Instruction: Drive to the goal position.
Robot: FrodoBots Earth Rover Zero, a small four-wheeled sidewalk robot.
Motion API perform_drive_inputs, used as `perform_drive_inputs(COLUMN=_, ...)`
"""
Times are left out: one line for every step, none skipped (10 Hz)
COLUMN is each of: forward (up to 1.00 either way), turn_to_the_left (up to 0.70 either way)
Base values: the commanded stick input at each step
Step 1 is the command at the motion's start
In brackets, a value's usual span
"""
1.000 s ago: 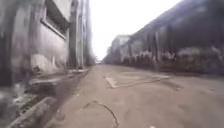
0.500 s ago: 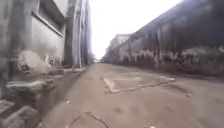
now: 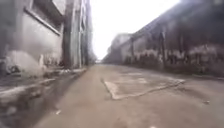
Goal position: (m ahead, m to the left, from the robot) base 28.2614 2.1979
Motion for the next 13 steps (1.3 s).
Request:
perform_drive_inputs(forward=0.70, turn_to_the_left=0.00)
perform_drive_inputs(forward=0.70, turn_to_the_left=0.00)
perform_drive_inputs(forward=0.70, turn_to_the_left=0.00)
perform_drive_inputs(forward=0.70, turn_to_the_left=0.00)
perform_drive_inputs(forward=0.70, turn_to_the_left=0.00)
perform_drive_inputs(forward=0.70, turn_to_the_left=0.00)
perform_drive_inputs(forward=0.70, turn_to_the_left=0.00)
perform_drive_inputs(forward=0.70, turn_to_the_left=0.00)
perform_drive_inputs(forward=0.70, turn_to_the_left=0.00)
perform_drive_inputs(forward=0.70, turn_to_the_left=0.27)
perform_drive_inputs(forward=0.70, turn_to_the_left=0.27)
perform_drive_inputs(forward=0.70, turn_to_the_left=0.27)
perform_drive_inputs(forward=0.70, turn_to_the_left=0.19)
